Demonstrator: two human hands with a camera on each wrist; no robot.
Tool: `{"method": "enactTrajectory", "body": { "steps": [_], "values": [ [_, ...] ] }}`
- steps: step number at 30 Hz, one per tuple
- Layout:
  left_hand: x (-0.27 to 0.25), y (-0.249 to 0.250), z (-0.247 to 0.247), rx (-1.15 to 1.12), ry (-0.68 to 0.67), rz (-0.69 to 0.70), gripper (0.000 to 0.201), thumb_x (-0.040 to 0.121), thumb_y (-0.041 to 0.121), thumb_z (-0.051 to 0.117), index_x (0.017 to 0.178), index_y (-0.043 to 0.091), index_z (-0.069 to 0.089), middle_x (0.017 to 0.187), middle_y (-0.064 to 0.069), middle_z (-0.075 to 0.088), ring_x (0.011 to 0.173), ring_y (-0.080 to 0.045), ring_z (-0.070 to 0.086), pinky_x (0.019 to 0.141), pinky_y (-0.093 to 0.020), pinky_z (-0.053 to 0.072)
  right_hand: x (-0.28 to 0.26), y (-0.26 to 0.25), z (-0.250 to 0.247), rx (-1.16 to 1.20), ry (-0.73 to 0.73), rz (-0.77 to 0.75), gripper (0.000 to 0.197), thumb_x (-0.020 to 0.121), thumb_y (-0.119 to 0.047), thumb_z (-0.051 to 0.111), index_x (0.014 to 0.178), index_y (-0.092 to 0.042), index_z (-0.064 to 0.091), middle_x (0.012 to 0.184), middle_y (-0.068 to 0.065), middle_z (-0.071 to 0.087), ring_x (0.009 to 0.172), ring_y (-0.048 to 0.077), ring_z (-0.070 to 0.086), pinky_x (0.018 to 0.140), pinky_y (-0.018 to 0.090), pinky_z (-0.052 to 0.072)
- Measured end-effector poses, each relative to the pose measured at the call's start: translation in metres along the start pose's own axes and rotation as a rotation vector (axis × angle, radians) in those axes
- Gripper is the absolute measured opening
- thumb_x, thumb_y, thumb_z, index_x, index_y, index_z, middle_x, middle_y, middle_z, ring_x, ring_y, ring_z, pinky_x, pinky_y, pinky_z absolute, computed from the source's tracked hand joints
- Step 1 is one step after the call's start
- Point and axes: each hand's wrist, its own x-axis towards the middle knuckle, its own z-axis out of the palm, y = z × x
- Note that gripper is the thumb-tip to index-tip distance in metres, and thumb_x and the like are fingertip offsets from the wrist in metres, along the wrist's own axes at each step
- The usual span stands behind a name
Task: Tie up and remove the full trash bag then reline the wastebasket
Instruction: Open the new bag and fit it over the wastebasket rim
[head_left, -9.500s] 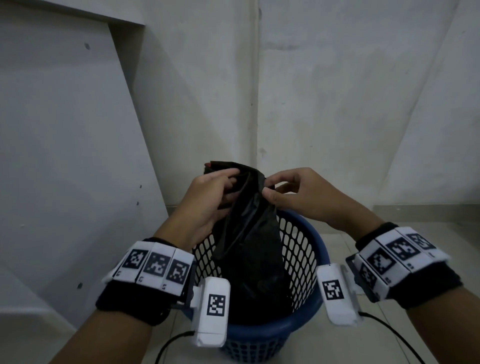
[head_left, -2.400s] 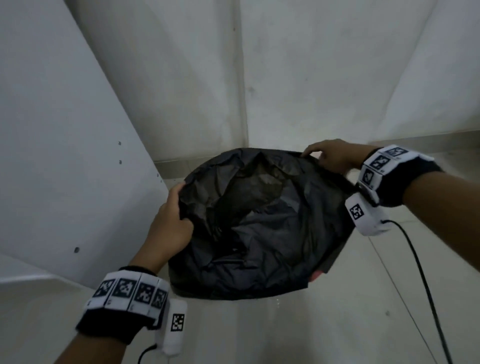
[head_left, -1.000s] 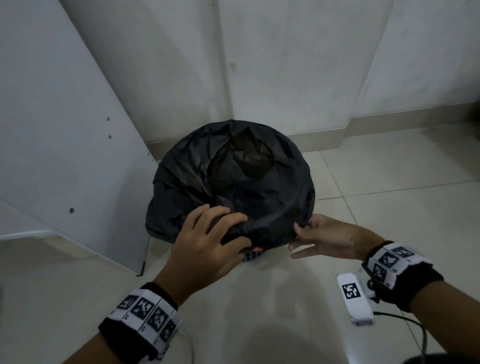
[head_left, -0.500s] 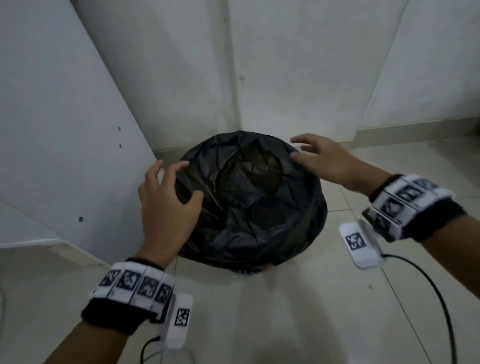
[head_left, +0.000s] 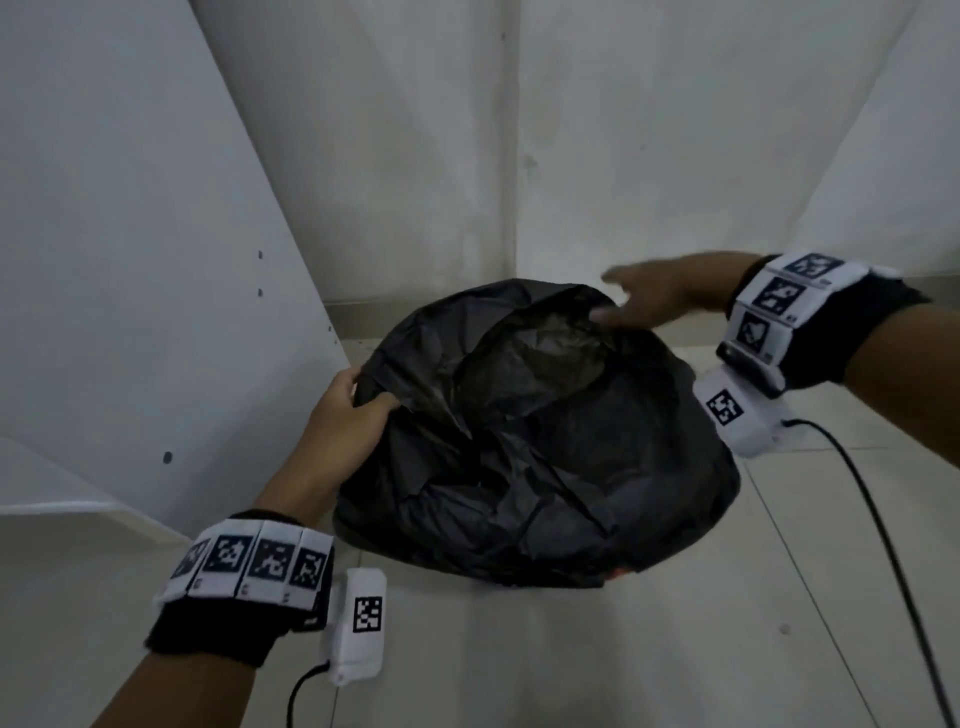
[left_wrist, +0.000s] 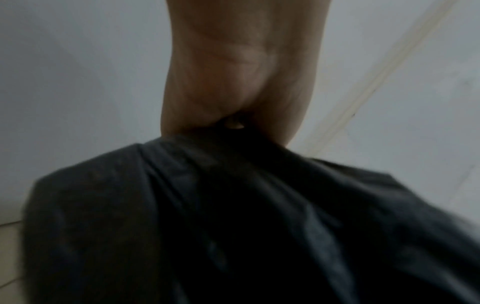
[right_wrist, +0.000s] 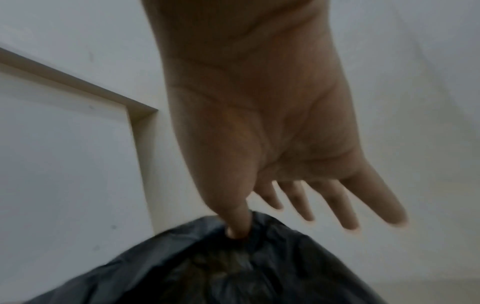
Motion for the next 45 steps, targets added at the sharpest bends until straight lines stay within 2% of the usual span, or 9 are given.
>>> {"method": "enactTrajectory", "body": {
  "steps": [5,9,17,23,28,34,38,41,45],
  "values": [
    [-0.034,0.014,0.002,0.441,0.152,0.459,0.068,0.089,0.041,0.068,0.149,0.033,0.04,0.154,0.004,0.036,0.14,-0.016,0.037,0.112,-0.029,0.03,0.025,-0.046,-0.026,0.154,0.091,-0.177,0.077,0.091,-0.036,0.067,0.154,-0.021,0.026,0.155,0.009,0.036,0.136,0.029,0.042,0.1,0.035,0.038],
    [-0.079,0.019,0.022,0.67,-0.307,0.865,0.048,0.09,0.063,0.059,0.133,0.041,0.058,0.135,0.021,0.055,0.126,-0.001,0.051,0.107,-0.034,0.041,0.058,-0.063,-0.005,-0.01,-0.083,-0.079,0.074,0.093,-0.036,0.064,0.152,-0.011,0.027,0.153,0.011,0.037,0.135,0.032,0.042,0.087,0.037,0.04],
    [-0.077,-0.011,0.033,0.998,-0.482,0.847,0.034,0.082,0.058,0.058,0.108,0.039,0.067,0.09,0.013,0.068,0.064,-0.012,0.064,0.059,-0.027,0.043,0.086,-0.05,0.03,-0.14,-0.011,-0.106,0.095,0.086,-0.04,0.072,0.154,-0.01,0.012,0.152,0.021,0.035,0.136,0.037,0.04,0.109,0.048,0.038],
    [-0.076,0.012,0.011,0.772,-0.367,0.739,0.066,0.079,0.088,0.04,0.125,0.046,0.064,0.129,0.027,0.059,0.125,-0.003,0.045,0.1,-0.037,0.039,0.039,-0.07,-0.005,-0.229,0.19,-0.4,0.083,0.078,-0.032,0.08,0.147,-0.014,0.039,0.148,0.015,0.04,0.132,0.029,0.045,0.107,0.036,0.04],
    [-0.04,0.003,-0.003,0.584,0.068,0.359,0.046,0.086,0.028,0.071,0.13,0.04,0.063,0.158,-0.005,0.034,0.141,-0.032,0.036,0.112,-0.041,0.037,0.015,-0.082,0.031,-0.258,-0.618,-0.423,0.028,0.094,-0.017,0.064,0.121,-0.022,0.065,0.118,-0.001,0.069,0.101,0.005,0.064,0.095,0.028,0.053],
    [-0.029,-0.009,0.004,0.238,0.018,0.176,0.066,0.088,0.002,0.058,0.148,0.028,0.048,0.132,0.015,0.049,0.117,-0.001,0.047,0.098,-0.018,0.036,0.022,-0.093,0.075,-0.571,-0.777,-0.277,0.057,0.104,-0.024,0.045,0.156,-0.024,0.02,0.158,0.003,0.028,0.124,0.018,0.042,0.057,0.014,0.048],
    [-0.031,-0.009,0.008,0.213,0.02,0.181,0.068,0.09,0.001,0.056,0.151,0.028,0.044,0.129,0.017,0.046,0.114,0.003,0.043,0.095,-0.011,0.033,0.025,-0.104,0.093,-0.761,-0.829,-0.231,0.078,0.1,-0.04,0.05,0.158,-0.026,0.001,0.166,0.002,0.007,0.146,0.024,0.023,0.071,0.013,0.035],
    [-0.032,-0.007,0.009,0.221,0.004,0.191,0.07,0.089,0.002,0.056,0.151,0.03,0.043,0.136,0.015,0.046,0.114,0.006,0.041,0.094,-0.007,0.033,0.023,-0.106,0.088,-0.744,-0.833,-0.132,0.065,0.097,-0.036,0.058,0.153,-0.017,0.03,0.159,0.0,0.031,0.137,0.024,0.041,0.088,0.025,0.042],
    [-0.033,-0.008,0.007,0.224,0.01,0.162,0.071,0.089,0.004,0.056,0.152,0.034,0.04,0.145,0.012,0.045,0.116,0.003,0.042,0.101,-0.02,0.035,0.042,-0.122,0.063,-0.494,-0.712,-0.236,0.043,0.093,-0.019,0.064,0.135,-0.019,0.059,0.12,0.003,0.062,0.093,0.02,0.063,0.06,0.025,0.054]
  ]
}}
